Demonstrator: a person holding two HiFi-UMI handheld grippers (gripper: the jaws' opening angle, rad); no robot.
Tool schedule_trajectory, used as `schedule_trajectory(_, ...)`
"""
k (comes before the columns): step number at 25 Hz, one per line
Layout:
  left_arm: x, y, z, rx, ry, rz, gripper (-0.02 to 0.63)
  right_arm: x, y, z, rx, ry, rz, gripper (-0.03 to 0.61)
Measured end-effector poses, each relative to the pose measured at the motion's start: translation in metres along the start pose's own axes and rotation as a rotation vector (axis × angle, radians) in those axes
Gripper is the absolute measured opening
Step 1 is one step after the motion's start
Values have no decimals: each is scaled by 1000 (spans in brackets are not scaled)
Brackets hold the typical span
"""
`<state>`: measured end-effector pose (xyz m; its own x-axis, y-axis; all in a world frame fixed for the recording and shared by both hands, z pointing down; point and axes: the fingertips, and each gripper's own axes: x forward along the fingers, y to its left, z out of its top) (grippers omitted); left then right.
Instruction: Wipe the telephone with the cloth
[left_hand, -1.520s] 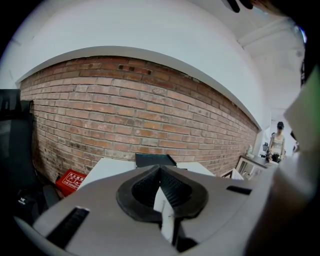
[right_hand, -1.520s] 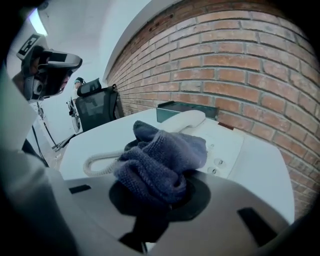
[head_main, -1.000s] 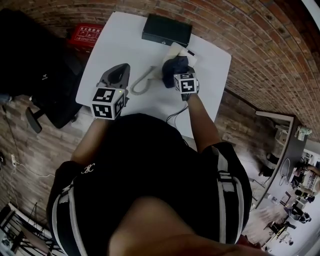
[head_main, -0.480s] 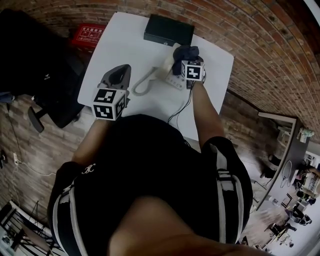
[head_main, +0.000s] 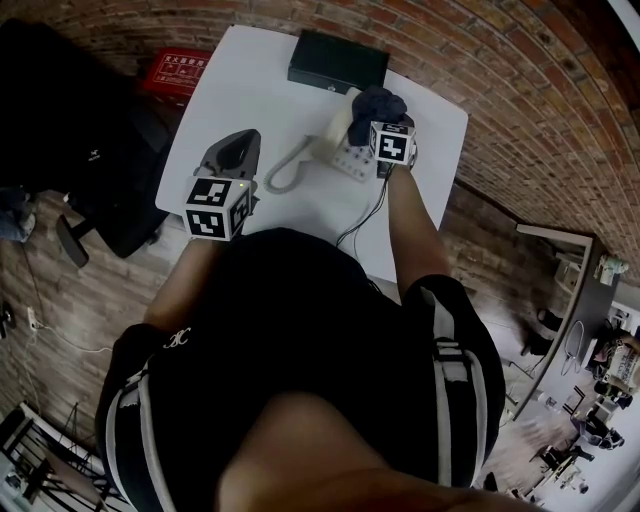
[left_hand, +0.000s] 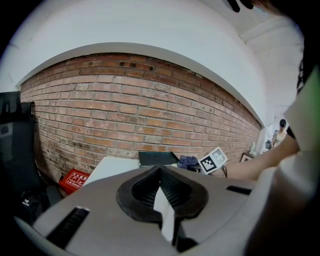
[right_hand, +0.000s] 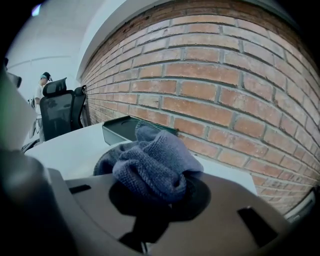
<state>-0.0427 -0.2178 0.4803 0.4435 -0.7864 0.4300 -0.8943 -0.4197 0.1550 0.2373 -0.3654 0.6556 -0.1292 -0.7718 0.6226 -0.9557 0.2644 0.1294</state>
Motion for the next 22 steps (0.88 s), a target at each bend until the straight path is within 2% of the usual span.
schedule_trajectory(9, 4, -5, 0, 15, 3, -29, -8, -17, -33, -21, 77, 19, -76, 55)
schedule_trajectory(15, 2, -9, 0, 10, 2, -36, -6, -24, -40, -34, 111, 23, -87, 55)
schedule_trajectory(22, 2, -13, 0, 8, -4, -45, -7, -32, -26, -41, 8, 14, -105, 55)
